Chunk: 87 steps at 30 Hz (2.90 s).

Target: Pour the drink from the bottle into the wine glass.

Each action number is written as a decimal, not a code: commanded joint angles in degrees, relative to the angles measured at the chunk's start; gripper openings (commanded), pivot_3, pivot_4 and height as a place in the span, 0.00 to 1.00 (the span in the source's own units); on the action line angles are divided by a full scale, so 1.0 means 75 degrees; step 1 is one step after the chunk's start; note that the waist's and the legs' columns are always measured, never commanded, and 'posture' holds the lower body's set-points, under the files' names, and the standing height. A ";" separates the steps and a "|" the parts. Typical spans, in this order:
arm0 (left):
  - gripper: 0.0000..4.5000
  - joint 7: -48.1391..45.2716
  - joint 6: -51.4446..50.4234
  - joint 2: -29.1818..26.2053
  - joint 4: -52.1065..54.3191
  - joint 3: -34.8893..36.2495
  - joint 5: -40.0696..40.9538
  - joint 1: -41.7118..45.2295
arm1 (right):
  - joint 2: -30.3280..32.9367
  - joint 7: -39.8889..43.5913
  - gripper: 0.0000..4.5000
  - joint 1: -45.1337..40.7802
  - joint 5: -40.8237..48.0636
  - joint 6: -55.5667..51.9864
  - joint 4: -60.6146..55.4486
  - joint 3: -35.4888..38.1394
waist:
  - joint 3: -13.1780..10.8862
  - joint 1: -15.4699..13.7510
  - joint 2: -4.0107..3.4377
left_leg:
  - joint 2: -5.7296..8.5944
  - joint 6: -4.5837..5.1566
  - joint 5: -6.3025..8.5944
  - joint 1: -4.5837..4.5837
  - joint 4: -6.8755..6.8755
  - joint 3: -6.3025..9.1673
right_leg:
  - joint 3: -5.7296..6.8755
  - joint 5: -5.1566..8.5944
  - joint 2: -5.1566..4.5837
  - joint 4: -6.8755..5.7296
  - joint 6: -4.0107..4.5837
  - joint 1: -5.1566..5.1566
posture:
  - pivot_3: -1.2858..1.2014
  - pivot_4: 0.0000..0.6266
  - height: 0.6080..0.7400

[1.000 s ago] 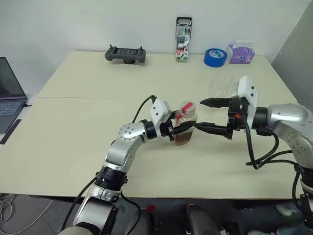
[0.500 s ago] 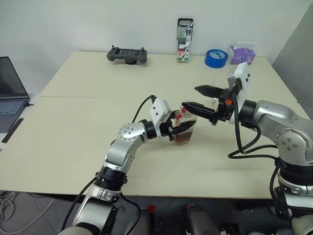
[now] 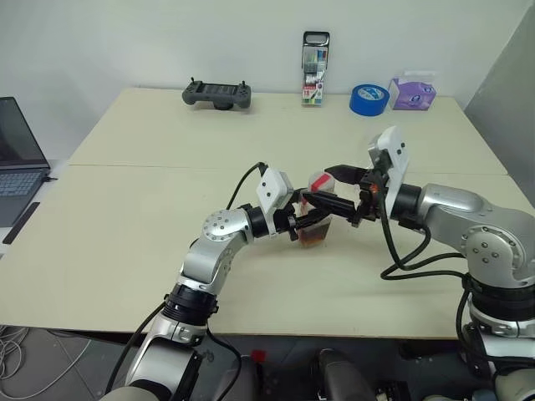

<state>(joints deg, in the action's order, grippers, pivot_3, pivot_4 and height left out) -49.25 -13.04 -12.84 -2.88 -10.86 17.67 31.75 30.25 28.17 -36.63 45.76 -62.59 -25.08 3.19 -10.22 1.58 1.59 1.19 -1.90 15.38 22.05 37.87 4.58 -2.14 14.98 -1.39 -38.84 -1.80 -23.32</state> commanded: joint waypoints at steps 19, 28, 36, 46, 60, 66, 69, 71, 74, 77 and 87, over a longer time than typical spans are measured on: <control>0.42 -0.0047 0.0416 0.0022 0.0215 0.0033 -0.0069 0.0098 | 0.0072 0.0319 0.44 -0.0209 0.0646 0.0601 -0.0388 0.0870 | 0.0000 0.0000 0.0000 | 0.0000 0.0001 0.0001 0.0000 -0.0001 0.0000 | 0.0001 0.0000 0.0000 0.0002 -0.0001 0.0000 | 0.52 0.24 1.00; 0.42 -0.0044 0.0523 0.0041 0.0158 0.0036 -0.0079 0.0094 | -0.0856 -0.0977 0.38 -0.0183 0.1661 0.0892 -0.0229 0.1987 | -0.0001 0.0003 -0.0003 | -0.0002 0.0002 0.0001 0.0000 -0.0004 0.0001 | -0.0001 0.0000 0.0003 0.0001 -0.0001 0.0000 | 0.52 0.24 1.00; 0.42 -0.0058 0.0500 0.0010 0.0209 0.0083 -0.0054 0.0049 | -0.0270 -0.3262 0.38 0.2163 -0.0917 0.1342 -0.0323 0.2227 | 0.0000 -0.0089 -0.0001 | 0.0004 0.0002 0.0001 0.0014 -0.0001 0.0008 | -0.0001 0.0002 -0.0003 0.0015 -0.0002 0.0003 | 0.52 0.24 1.00; 0.42 -0.0063 0.0486 0.0092 0.0108 0.0118 -0.0023 0.0238 | -0.2104 -0.4952 0.38 0.3852 -0.3098 0.2975 0.0872 0.2161 | -0.0002 0.0039 -0.0010 | -0.0007 0.0001 0.0001 -0.0004 -0.0013 -0.0014 | -0.0018 0.0003 0.0013 -0.0003 -0.0004 -0.0008 | 0.52 0.24 1.00; 0.42 0.0623 0.0439 0.0102 -0.0300 0.0745 0.0002 0.0431 | -0.1568 -0.5167 1.00 0.3512 -0.3815 0.1294 0.0477 0.1925 | -0.0007 0.0012 -0.0024 | -0.0001 0.0002 0.0001 -0.0002 -0.0010 -0.0017 | -0.0013 0.0004 0.0010 -0.0002 -0.0005 -0.0007 | 0.52 0.24 1.00; 0.42 0.0746 0.0611 0.0020 -0.0553 0.0925 -0.0108 0.0500 | -0.1545 -0.5015 1.00 0.3404 -0.4084 0.1578 0.0189 0.1958 | -0.0007 0.0012 -0.0024 | 0.0000 0.0002 0.0001 -0.0001 -0.0009 -0.0015 | -0.0011 0.0004 0.0011 -0.0001 -0.0005 -0.0006 | 0.52 0.24 1.00; 0.42 0.0915 0.0731 -0.0087 -0.0855 0.1130 -0.0182 0.0645 | -0.1408 -0.4715 1.00 0.3195 -0.4295 0.2188 -0.0480 0.1526 | -0.0008 0.0021 -0.0026 | 0.0001 0.0002 0.0001 -0.0003 -0.0010 -0.0018 | -0.0009 0.0004 0.0011 -0.0002 -0.0006 -0.0007 | 0.52 0.24 1.00; 0.42 0.1493 0.0732 -0.0276 -0.1336 0.1415 -0.0439 0.0942 | -0.1182 -0.4406 1.00 0.2735 -0.4343 0.2170 -0.0845 0.1102 | -0.0009 0.0050 -0.0026 | 0.0001 0.0002 0.0001 -0.0004 -0.0010 -0.0017 | -0.0005 0.0005 0.0016 -0.0002 -0.0007 -0.0007 | 0.52 0.24 1.00; 0.42 0.2558 0.0780 -0.0521 -0.2155 0.1960 -0.0685 0.1487 | -0.1172 -0.3392 1.00 0.1875 -0.3362 0.1478 -0.1118 0.0628 | -0.0012 0.0070 -0.0024 | 0.0007 0.0002 0.0001 -0.0007 -0.0010 -0.0016 | 0.0001 0.0008 0.0029 -0.0003 -0.0013 -0.0009 | 0.52 0.24 1.00; 0.42 0.3296 0.1121 -0.0815 -0.2868 0.2190 -0.1103 0.1724 | -0.1116 -0.1879 1.00 0.1284 -0.1976 0.0892 -0.1478 -0.0009 | -0.0012 0.0058 -0.0022 | -0.0002 0.0005 0.0004 -0.0005 -0.0019 0.0006 | 0.0008 0.0005 0.0036 0.0001 -0.0007 -0.0009 | 0.52 0.24 1.00; 0.41 0.4401 0.1781 -0.0924 -0.4159 0.3013 -0.1025 0.1735 | -0.2003 -0.1505 1.00 0.0113 -0.2496 0.1726 0.0234 -0.1224 | -0.0009 -0.0003 0.0002 | 0.0022 0.0006 0.0005 0.0013 0.0003 -0.0004 | 0.0018 0.0005 -0.0028 0.0002 -0.0015 -0.0017 | 0.52 0.24 1.00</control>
<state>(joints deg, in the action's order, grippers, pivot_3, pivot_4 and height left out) -15.77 -1.88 -19.59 -34.90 10.87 9.07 44.19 15.62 16.18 -34.37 27.82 -51.57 -22.63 -4.86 -10.29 1.56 1.61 1.34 -1.86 15.42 22.15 37.87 4.56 -1.99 15.03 -1.60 -38.83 -1.92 -23.48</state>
